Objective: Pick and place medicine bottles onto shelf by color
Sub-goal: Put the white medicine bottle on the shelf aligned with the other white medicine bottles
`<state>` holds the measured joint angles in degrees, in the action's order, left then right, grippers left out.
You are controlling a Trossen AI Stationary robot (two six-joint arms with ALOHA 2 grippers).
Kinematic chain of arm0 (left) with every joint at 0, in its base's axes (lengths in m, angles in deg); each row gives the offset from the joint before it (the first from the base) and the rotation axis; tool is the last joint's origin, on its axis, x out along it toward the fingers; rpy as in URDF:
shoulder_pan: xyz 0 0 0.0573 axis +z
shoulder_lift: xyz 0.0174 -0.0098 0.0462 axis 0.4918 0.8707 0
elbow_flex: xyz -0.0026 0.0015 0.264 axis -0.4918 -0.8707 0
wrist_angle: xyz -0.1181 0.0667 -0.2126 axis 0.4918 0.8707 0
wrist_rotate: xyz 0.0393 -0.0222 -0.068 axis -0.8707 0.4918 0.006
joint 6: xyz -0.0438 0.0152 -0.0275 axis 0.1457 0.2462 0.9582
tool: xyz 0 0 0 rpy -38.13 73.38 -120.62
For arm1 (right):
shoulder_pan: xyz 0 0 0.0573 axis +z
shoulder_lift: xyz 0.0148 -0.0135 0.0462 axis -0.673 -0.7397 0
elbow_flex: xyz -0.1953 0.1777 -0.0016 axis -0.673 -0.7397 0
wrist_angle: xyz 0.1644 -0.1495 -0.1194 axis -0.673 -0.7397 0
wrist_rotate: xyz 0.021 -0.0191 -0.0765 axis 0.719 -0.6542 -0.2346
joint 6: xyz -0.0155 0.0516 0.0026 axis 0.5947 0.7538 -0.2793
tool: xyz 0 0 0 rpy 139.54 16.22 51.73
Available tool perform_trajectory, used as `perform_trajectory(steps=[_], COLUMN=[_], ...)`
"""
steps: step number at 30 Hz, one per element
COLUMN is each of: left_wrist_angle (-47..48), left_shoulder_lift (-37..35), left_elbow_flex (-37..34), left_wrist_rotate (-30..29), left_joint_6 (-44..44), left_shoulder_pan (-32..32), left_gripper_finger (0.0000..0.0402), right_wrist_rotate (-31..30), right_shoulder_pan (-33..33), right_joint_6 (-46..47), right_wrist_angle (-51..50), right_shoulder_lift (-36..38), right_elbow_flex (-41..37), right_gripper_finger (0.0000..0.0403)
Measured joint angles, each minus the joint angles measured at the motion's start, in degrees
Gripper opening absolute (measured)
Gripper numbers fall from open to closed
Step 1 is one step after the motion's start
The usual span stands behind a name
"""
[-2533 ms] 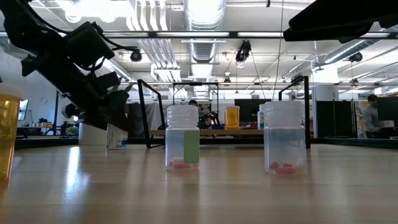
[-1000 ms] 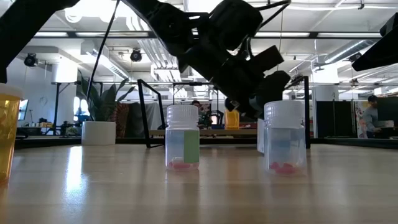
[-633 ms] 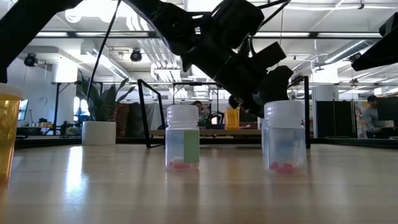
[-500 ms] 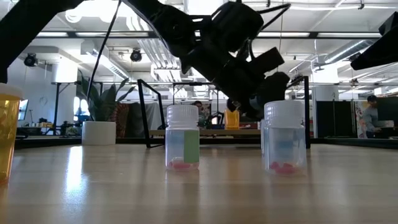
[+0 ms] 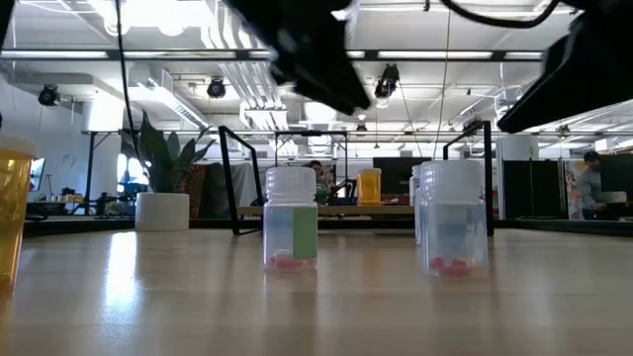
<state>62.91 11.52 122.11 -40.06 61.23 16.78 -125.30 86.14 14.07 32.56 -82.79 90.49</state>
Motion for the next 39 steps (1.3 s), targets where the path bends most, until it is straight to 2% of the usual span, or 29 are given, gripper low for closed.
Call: perform_trajectory(steps=[3,5,12,17,21,24,29,34,39], left_wrist_angle=[-4.2,-9.0,-30.5,-42.2,-48.2,-49.4,-49.4,-49.4,-49.4], left_shoulder_lift=[-4.0,-6.2,-9.8,-9.4,-8.2,-7.9,-7.9,-7.9,-7.9], left_elbow_flex=[-9.0,-14.6,-29.2,-35.4,-38.3,-39.0,-38.9,-38.9,-38.9], left_wrist_rotate=[-7.1,-9.5,-10.1,-10.1,-10.1,-10.2,-10.2,-10.2,-10.2], left_joint_6=[3.9,6.3,10.6,11.0,11.1,11.2,11.0,11.0,11.0], left_shoulder_pan=[-3.5,-5.5,-11.4,-14.4,-15.0,-15.0,-15.0,-15.0,-15.0], left_gripper_finger=[0.0267,0.0267,0.0267,0.0267,0.0267,0.0267,0.0267,0.0268,0.0268], right_wrist_rotate=[4.6,7.5,20.5,31.1,40.7,48.2,48.8,47.5,47.6], right_shoulder_pan=[-3.6,-6.4,-16.9,-26.2,-34.2,-37.5,-38.0,-37.9,-37.9], right_joint_6=[-7.6,-11.5,-26.2,-31.0,-33.3,-40.0,-48.3,-49.7,-50.5], right_wrist_angle=[1.1,0.6,0.6,-2.6,-6.0,-5.7,-6.2,-5.8,-5.1], right_shoulder_lift=[0.7,1.4,5.7,9.5,9.9,9.1,6.8,3.1,-0.6], right_elbow_flex=[0.9,1.6,5.4,7.5,7.6,6.7,6.2,6.2,6.7], right_gripper_finger=[0.0203,0.0203,0.0204,0.0225,0.0260,0.0282,0.0296,0.0293,0.0272])
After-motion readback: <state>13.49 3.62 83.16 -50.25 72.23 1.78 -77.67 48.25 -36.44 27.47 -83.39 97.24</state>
